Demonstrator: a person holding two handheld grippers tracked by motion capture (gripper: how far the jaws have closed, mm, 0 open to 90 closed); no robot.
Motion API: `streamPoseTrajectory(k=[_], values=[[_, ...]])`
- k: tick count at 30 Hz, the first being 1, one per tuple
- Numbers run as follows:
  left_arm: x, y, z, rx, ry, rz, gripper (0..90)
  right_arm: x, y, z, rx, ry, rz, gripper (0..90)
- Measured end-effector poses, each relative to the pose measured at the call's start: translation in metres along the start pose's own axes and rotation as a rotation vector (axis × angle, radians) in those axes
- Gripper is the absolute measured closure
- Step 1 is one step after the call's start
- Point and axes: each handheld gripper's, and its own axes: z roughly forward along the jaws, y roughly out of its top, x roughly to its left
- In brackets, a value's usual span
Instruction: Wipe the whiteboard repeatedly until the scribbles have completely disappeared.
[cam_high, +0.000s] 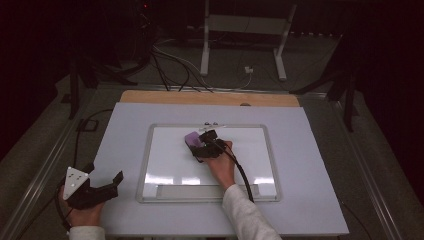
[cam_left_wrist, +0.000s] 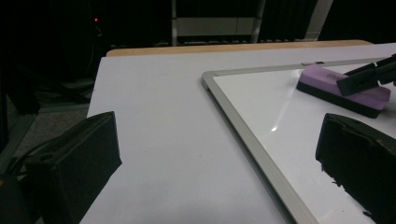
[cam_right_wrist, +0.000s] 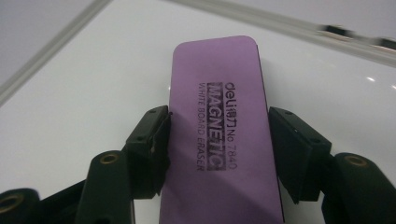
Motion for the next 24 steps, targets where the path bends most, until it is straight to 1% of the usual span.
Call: streamPoseTrajectory(k=[1, 3, 4, 6, 7, 10, 11, 13, 15, 17, 20, 21, 22, 23, 24], values=[[0.0, 0.0, 0.0, -0.001, 0.0, -0.001, 0.7, 0.001, 0.0, 0.0, 0.002, 0.001, -0.007, 41.5], [0.0, 0.0, 0.0, -0.002, 0.001, 0.0, 0.7, -0.001, 0.0, 0.0, 0.001, 0.0, 0.002, 41.6], [0.0, 0.0, 0.0, -0.003, 0.002, -0.001, 0.7, -0.003, 0.001, 0.0, -0.003, -0.022, 0.014, 41.5], [0.001, 0.0, -0.001, -0.003, 0.002, -0.003, 0.7, -0.009, 0.001, -0.002, -0.005, -0.049, 0.042, 41.5], [0.001, 0.0, -0.001, -0.002, 0.002, -0.002, 0.7, -0.014, 0.001, -0.003, -0.007, -0.073, 0.06, 41.5], [0.001, 0.0, -0.001, -0.003, 0.002, -0.003, 0.7, -0.025, 0.001, -0.006, -0.006, -0.118, 0.092, 41.6], [0.001, 0.0, -0.001, -0.002, 0.002, -0.003, 0.7, -0.027, 0.001, -0.007, -0.004, -0.115, 0.103, 41.5], [0.0, 0.0, 0.0, 0.0, 0.002, 0.0, 0.7, -0.025, 0.001, -0.007, -0.005, -0.116, 0.097, 41.5], [0.0, 0.0, 0.0, 0.0, 0.0, 0.002, 0.7, -0.019, 0.001, -0.005, -0.004, -0.078, 0.077, 41.5], [-0.001, 0.0, 0.0, 0.001, 0.0, 0.003, 0.7, -0.01, 0.001, -0.003, -0.003, -0.063, 0.048, 41.5], [-0.001, 0.0, 0.0, 0.001, 0.0, 0.003, 0.7, 0.002, 0.001, 0.001, -0.002, -0.019, 0.017, 41.5], [0.0, -0.001, 0.0, 0.001, -0.001, 0.003, 0.7, 0.004, 0.0, 0.001, -0.002, 0.001, -0.002, 41.4], [0.0, -0.001, 0.0, 0.002, -0.001, 0.003, 0.7, 0.007, 0.0, 0.002, -0.001, 0.007, -0.017, 41.5], [0.0, -0.001, 0.0, 0.002, -0.001, 0.003, 0.7, 0.007, 0.0, 0.002, 0.001, 0.007, -0.024, 41.5], [0.0, -0.001, 0.0, 0.003, -0.001, 0.003, 0.7, 0.006, 0.001, 0.002, 0.004, 0.014, -0.016, 41.4]])
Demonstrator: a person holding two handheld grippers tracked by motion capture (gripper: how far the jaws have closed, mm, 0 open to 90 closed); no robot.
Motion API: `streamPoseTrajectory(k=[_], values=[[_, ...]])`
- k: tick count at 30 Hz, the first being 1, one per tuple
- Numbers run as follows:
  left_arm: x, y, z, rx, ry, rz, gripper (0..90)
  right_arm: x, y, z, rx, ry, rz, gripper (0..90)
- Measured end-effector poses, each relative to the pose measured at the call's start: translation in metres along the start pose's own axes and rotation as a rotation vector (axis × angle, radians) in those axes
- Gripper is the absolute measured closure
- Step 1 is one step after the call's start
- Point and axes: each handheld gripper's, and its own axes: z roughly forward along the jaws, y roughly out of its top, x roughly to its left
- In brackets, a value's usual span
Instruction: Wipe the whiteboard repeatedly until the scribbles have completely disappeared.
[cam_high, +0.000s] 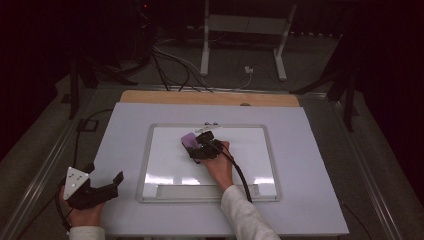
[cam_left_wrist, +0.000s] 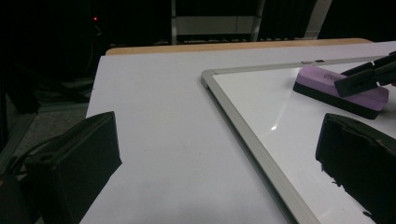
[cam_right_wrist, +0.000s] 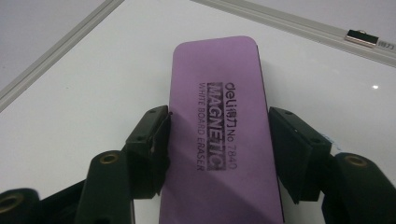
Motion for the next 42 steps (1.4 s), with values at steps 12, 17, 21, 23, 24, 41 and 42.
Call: streamPoseTrajectory(k=[12, 17, 21, 23, 24, 41, 42], values=[[-0.001, 0.0, 0.001, 0.006, -0.001, 0.004, 0.7, -0.037, -0.003, -0.013, -0.007, -0.137, 0.115, 41.4], [0.0, 0.0, 0.0, 0.0, 0.001, -0.001, 0.7, -0.015, -0.006, -0.012, 0.014, -0.037, 0.021, 41.4], [-0.001, 0.0, 0.001, 0.004, 0.0, 0.003, 0.7, 0.001, -0.018, -0.018, 0.019, 0.025, -0.009, 41.4], [-0.002, 0.0, 0.001, 0.006, 0.0, 0.005, 0.7, 0.01, -0.024, -0.023, 0.02, 0.04, -0.038, 41.4], [-0.002, 0.0, 0.001, 0.006, -0.001, 0.005, 0.7, 0.014, -0.027, -0.025, 0.021, 0.047, -0.048, 41.4], [-0.002, 0.0, 0.001, 0.009, 0.001, 0.008, 0.7, -0.048, -0.04, -0.052, 0.012, -0.085, 0.066, 41.3], [-0.003, 0.0, 0.001, 0.006, 0.001, 0.007, 0.7, -0.05, -0.04, -0.052, 0.012, -0.083, 0.066, 41.3]])
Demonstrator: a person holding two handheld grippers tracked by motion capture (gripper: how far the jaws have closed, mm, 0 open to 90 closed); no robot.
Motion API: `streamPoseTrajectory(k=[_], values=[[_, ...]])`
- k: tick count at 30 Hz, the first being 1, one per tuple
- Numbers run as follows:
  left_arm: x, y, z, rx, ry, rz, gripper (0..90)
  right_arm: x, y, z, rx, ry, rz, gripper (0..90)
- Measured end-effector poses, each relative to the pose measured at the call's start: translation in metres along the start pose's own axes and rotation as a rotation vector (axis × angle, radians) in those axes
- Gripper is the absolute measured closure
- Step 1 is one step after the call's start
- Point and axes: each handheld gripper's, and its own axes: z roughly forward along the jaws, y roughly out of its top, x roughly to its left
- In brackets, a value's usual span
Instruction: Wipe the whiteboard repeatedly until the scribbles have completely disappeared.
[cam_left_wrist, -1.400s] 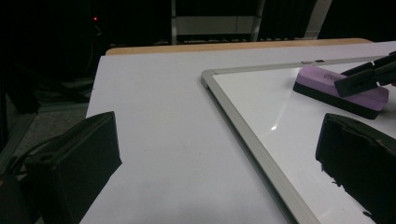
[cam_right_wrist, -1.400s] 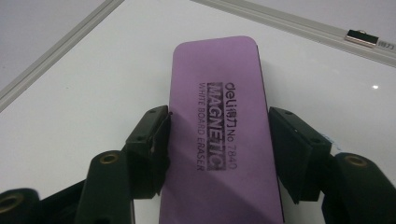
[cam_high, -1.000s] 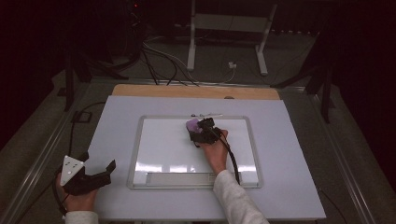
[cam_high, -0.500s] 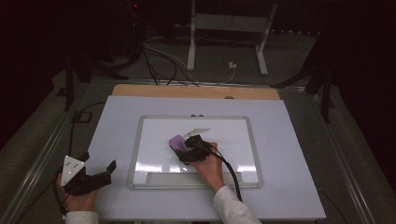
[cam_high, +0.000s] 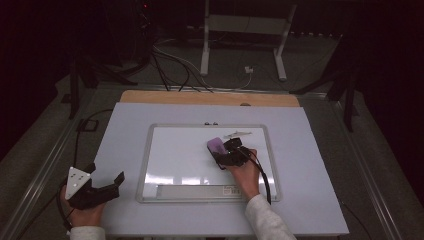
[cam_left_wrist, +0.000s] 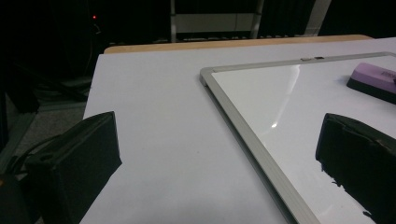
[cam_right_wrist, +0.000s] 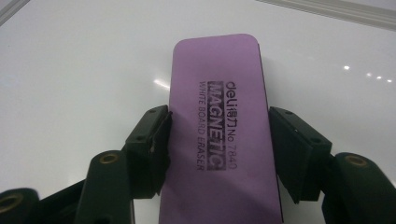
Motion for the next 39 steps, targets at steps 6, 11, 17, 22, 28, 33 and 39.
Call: streamPoseTrajectory(k=[6, 11, 17, 22, 28, 33, 39], values=[[0.001, -0.001, 0.001, 0.002, 0.002, -0.004, 0.7, -0.002, 0.0, -0.003, -0.016, 0.038, -0.027, 32.0], [0.0, 0.0, 0.002, 0.002, -0.001, 0.0, 0.7, 0.007, 0.002, -0.014, -0.075, 0.023, -0.075, 27.9], [0.001, 0.0, 0.001, 0.0, 0.0, -0.004, 0.7, 0.007, -0.003, -0.006, 0.021, -0.055, -0.097, 40.3], [0.001, 0.0, 0.001, 0.0, -0.001, -0.003, 0.7, 0.004, 0.001, 0.001, -0.003, -0.093, -0.082, 41.4], [0.0, 0.0, 0.002, 0.003, -0.003, 0.0, 0.7, 0.003, 0.015, 0.016, -0.017, -0.107, -0.045, 41.5], [0.001, 0.0, 0.002, 0.002, -0.001, -0.004, 0.7, 0.032, 0.018, 0.024, -0.01, -0.041, -0.143, 41.6], [0.003, 0.0, 0.0, -0.007, -0.001, -0.01, 0.7, 0.005, 0.026, 0.023, 0.007, -0.161, -0.063, 41.7]])
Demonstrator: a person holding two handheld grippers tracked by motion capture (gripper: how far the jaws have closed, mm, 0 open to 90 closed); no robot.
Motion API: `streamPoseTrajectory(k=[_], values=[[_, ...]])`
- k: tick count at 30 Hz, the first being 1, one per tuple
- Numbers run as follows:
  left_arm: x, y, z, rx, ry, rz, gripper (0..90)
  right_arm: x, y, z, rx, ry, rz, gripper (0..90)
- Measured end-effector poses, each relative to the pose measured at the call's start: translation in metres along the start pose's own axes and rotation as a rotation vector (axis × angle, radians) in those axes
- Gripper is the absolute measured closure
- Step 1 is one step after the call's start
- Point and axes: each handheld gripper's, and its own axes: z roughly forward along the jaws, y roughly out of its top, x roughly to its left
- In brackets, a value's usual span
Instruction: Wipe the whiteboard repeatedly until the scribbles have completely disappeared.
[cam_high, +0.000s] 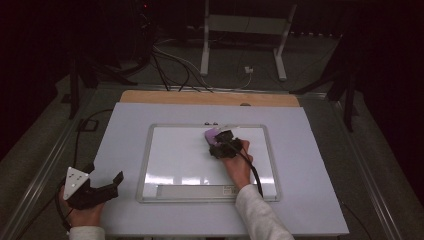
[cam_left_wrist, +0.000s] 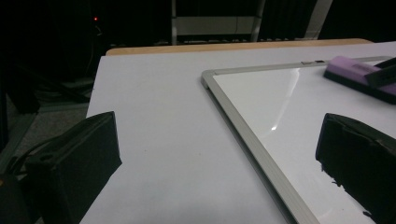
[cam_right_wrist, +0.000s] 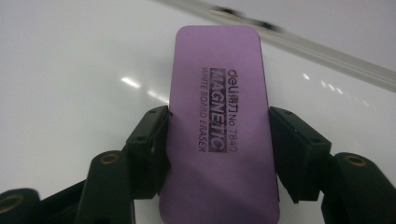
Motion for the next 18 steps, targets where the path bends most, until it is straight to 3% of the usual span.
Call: streamPoseTrajectory(k=[2, 4, 5, 7, 11, 14, 18], values=[[0.0, -0.001, 0.001, 0.007, -0.002, 0.001, 0.7, -0.015, 0.0, -0.001, 0.012, -0.035, 0.035, 41.7], [-0.001, 0.0, 0.002, 0.009, -0.003, 0.004, 0.7, -0.021, -0.001, -0.002, 0.016, -0.027, 0.06, 41.7], [-0.002, 0.0, 0.002, 0.008, -0.003, 0.007, 0.7, -0.019, -0.002, -0.002, 0.015, -0.032, 0.055, 41.7], [-0.002, 0.0, 0.002, 0.007, -0.004, 0.008, 0.7, -0.01, -0.001, -0.001, 0.013, 0.02, 0.044, 41.6], [-0.002, 0.0, 0.002, 0.009, -0.002, 0.006, 0.7, 0.019, 0.002, 0.001, 0.006, 0.095, -0.051, 41.6], [-0.001, 0.0, 0.001, 0.004, -0.001, 0.003, 0.7, 0.02, 0.005, 0.003, 0.015, 0.1, -0.048, 41.6], [0.001, -0.001, 0.001, 0.004, -0.002, -0.003, 0.7, -0.003, 0.004, 0.002, 0.022, 0.003, 0.018, 41.6]])
